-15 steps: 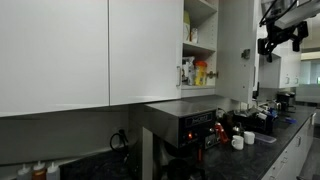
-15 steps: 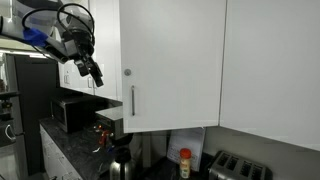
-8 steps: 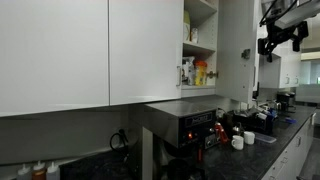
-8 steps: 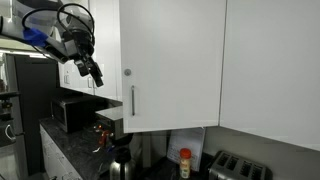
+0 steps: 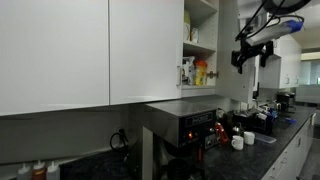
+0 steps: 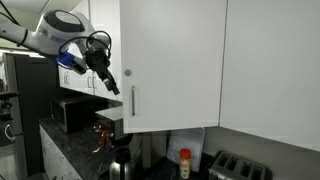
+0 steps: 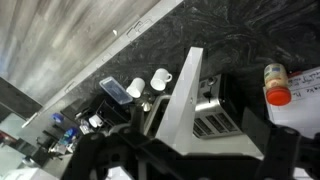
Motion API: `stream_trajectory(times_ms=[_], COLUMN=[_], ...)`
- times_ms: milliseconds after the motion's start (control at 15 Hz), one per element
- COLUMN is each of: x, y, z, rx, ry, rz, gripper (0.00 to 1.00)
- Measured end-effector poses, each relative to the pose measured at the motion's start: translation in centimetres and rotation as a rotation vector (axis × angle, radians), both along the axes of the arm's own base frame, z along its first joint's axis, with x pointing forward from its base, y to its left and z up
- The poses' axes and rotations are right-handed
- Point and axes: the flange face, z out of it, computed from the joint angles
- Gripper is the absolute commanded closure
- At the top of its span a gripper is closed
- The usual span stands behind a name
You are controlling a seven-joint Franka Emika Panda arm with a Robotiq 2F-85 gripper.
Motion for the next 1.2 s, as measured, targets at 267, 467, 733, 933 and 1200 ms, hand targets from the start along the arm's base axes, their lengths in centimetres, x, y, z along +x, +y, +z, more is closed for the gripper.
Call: stream_trajectory(times_ms=[267, 467, 733, 933, 1200], x=[2.7, 2.8, 2.8, 2.8, 2.8], y=[-1.7, -1.6, -1.6, -1.6, -1.6], z=[-2.9, -2.3, -2.2, -2.2, -2.2], rx=[0.034, 0.036, 0.036, 0.036, 0.036], ry=[0.039, 0.026, 0.025, 0.025, 0.025], rz=[-0.065, -0.065, -0.065, -0.065, -0.065], gripper=[0.00, 0.00, 0.00, 0.00, 0.00])
